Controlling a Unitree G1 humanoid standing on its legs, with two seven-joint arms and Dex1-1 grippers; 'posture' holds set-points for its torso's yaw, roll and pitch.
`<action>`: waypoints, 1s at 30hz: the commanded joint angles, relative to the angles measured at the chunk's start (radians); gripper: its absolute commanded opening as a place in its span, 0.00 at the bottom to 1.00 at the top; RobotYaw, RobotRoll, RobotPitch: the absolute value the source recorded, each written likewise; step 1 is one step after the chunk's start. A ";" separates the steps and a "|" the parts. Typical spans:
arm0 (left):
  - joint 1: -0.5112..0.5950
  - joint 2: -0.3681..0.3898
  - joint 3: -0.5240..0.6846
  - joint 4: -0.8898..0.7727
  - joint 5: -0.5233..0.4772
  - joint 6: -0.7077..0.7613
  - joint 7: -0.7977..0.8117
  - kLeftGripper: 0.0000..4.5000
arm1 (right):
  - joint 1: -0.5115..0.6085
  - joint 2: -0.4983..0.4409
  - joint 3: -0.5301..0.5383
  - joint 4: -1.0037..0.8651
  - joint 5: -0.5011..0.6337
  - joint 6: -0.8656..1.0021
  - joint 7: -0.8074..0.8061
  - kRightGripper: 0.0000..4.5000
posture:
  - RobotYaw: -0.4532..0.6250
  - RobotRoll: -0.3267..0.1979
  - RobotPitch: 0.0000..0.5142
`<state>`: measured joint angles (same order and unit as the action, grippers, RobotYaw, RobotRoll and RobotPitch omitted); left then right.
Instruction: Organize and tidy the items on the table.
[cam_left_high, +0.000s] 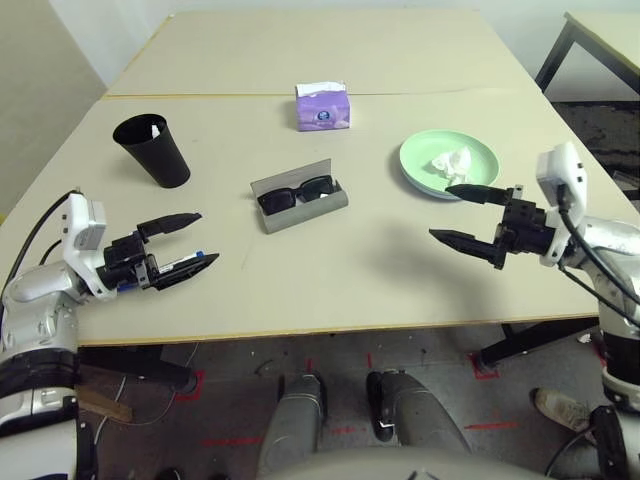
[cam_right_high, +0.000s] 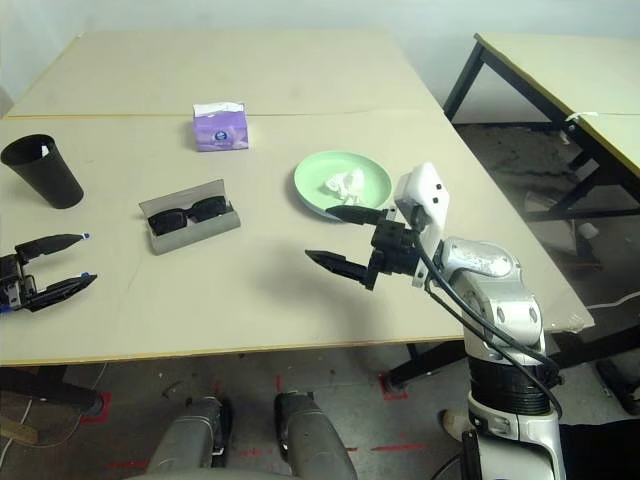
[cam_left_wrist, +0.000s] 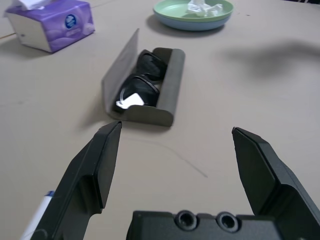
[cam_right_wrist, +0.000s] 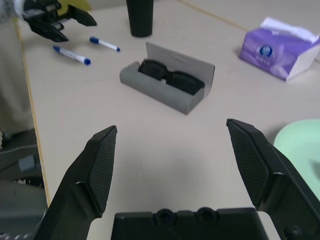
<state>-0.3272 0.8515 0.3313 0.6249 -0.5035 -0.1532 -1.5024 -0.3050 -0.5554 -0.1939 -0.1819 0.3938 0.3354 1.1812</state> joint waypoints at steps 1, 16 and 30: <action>-0.014 0.014 -0.012 0.034 0.028 -0.018 -0.021 1.00 | 0.042 -0.014 0.022 0.030 0.028 -0.083 0.044 0.99 | 0.39 0.62 0.24; -0.033 0.015 -0.004 0.065 0.050 -0.040 -0.024 1.00 | 0.146 -0.045 0.010 0.233 0.038 -0.323 0.088 0.99 | 0.39 0.62 0.24; -0.064 0.013 -0.015 0.087 0.059 -0.040 -0.019 1.00 | 0.110 -0.053 0.066 0.347 0.060 -0.473 0.218 0.99 | 0.39 0.62 0.26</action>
<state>-0.3908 0.8551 0.3259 0.7056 -0.4632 -0.1898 -1.5200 -0.1836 -0.6061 -0.1300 0.1473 0.4334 -0.1338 1.3936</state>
